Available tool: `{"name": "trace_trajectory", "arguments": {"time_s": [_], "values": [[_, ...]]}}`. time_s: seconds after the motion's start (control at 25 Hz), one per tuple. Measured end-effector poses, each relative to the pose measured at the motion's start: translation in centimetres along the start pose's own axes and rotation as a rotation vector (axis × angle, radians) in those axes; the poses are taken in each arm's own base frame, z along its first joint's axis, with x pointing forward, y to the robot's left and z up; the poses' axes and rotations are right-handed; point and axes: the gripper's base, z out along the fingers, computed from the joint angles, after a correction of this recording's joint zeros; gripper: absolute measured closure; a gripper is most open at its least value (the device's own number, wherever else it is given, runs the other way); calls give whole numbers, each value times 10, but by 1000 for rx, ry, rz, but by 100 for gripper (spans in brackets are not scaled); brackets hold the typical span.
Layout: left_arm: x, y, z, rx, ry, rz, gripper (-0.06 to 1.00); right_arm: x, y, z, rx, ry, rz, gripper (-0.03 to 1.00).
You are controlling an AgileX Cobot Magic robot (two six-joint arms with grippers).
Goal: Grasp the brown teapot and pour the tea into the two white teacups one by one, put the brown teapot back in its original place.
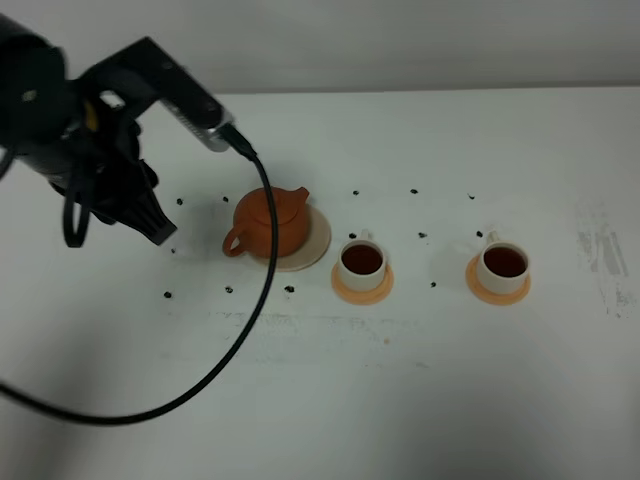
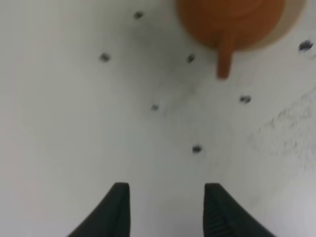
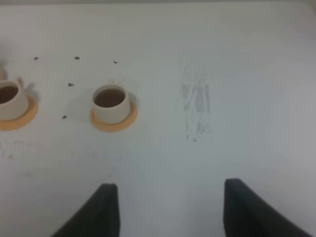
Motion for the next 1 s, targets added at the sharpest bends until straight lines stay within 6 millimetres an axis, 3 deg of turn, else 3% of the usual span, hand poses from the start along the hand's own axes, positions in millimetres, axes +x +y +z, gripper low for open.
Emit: {"name": "trace_trajectory", "arguments": {"time_s": [0.24,0.52,0.76,1.0], "values": [[54,4,-52,12,-103,-146,56,0,0,0,0,0,0,48],[137,-14,-85,73,-156,-393,56,0,0,0,0,0,0,48],[201,-45,-88,52,-185,-629,56,0,0,0,0,0,0,48],[229,-68,-95,-14,-236,-740,56,0,0,0,0,0,0,48]]}}
